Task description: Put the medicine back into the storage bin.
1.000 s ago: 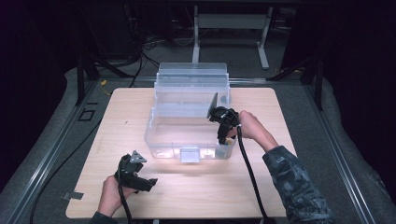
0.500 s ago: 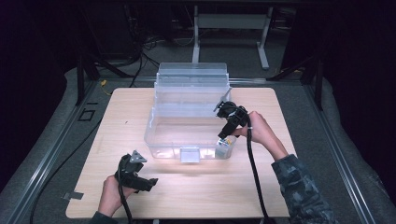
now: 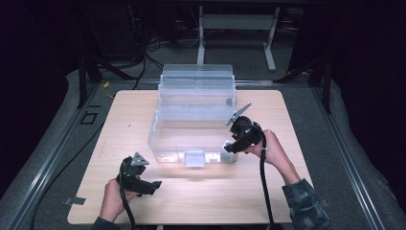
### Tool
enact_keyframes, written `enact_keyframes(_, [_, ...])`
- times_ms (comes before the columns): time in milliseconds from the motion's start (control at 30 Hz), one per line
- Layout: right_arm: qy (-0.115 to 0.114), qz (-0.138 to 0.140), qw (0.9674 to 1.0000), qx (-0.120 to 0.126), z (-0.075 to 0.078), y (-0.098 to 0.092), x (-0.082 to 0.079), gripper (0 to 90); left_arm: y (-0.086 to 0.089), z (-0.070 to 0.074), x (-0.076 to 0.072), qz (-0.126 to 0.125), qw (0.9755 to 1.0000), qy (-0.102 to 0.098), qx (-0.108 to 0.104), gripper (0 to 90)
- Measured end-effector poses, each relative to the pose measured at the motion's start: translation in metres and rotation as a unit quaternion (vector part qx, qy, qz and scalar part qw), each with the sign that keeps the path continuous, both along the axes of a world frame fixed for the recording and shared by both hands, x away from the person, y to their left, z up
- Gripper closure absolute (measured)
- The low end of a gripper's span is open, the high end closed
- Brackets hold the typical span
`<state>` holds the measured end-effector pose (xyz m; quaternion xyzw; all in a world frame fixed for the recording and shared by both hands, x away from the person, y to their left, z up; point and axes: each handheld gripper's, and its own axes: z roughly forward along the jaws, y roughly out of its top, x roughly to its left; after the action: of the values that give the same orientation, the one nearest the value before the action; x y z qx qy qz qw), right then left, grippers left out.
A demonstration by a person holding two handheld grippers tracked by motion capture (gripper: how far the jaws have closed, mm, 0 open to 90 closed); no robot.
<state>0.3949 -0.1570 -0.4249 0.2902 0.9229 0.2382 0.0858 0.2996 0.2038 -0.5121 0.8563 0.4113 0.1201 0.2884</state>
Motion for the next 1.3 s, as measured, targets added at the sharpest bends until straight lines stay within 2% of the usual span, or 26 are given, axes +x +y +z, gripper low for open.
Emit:
enact_keyframes(100, [-0.008, -0.006, 0.9999, 0.014, -0.010, 0.000, -0.007, 36.3, -0.001, 0.004, 0.001, 0.000, 1.0000, -0.005, -0.001, 11.4])
enact_keyframes(300, [-0.025, -0.010, 0.9987, 0.042, -0.017, -0.001, -0.014, 27.3, 0.004, 0.018, 0.005, -0.001, 0.9997, -0.019, -0.014, 11.3])
enact_keyframes(333, [-0.027, -0.010, 0.9986, 0.045, -0.018, -0.001, -0.014, 27.9, 0.005, 0.021, 0.006, 0.000, 0.9995, -0.023, -0.021, 11.3])
enact_keyframes(400, [-0.043, -0.019, 0.9978, 0.046, -0.018, 0.000, -0.018, 30.6, 0.008, 0.027, 0.010, 0.001, 0.9995, -0.024, -0.022, 11.7])
enact_keyframes(433, [-0.044, -0.019, 0.9973, 0.055, -0.018, -0.001, -0.020, 32.2, 0.009, 0.029, 0.012, 0.001, 0.9995, -0.025, -0.021, 11.7])
enact_keyframes(567, [-0.052, -0.014, 0.9970, 0.055, -0.015, -0.002, -0.023, 37.5, 0.011, 0.041, 0.020, 0.002, 0.9991, -0.031, -0.029, 11.8])
enact_keyframes(633, [-0.045, -0.012, 0.9973, 0.056, -0.015, -0.004, -0.024, 39.2, 0.011, 0.049, 0.025, -0.002, 0.9988, -0.036, -0.032, 12.2])
enact_keyframes(667, [-0.051, -0.015, 0.9967, 0.062, -0.016, -0.004, -0.024, 39.8, 0.011, 0.053, 0.028, -0.006, 0.9988, -0.037, -0.031, 12.7])
enact_keyframes(800, [-0.052, -0.009, 0.9968, 0.059, -0.017, -0.006, -0.026, 42.4, 0.010, 0.064, 0.039, -0.010, 0.9986, -0.044, -0.028, 13.5])
enact_keyframes(900, [-0.054, -0.005, 0.9971, 0.054, -0.018, -0.007, -0.027, 43.7, 0.009, 0.071, 0.049, -0.014, 0.9982, -0.043, -0.040, 13.4])
enact_keyframes(1300, [-0.060, -0.001, 0.9960, 0.066, -0.018, -0.009, -0.027, 47.4, -0.008, 0.099, 0.081, -0.033, 0.9973, -0.059, -0.028, 13.6])
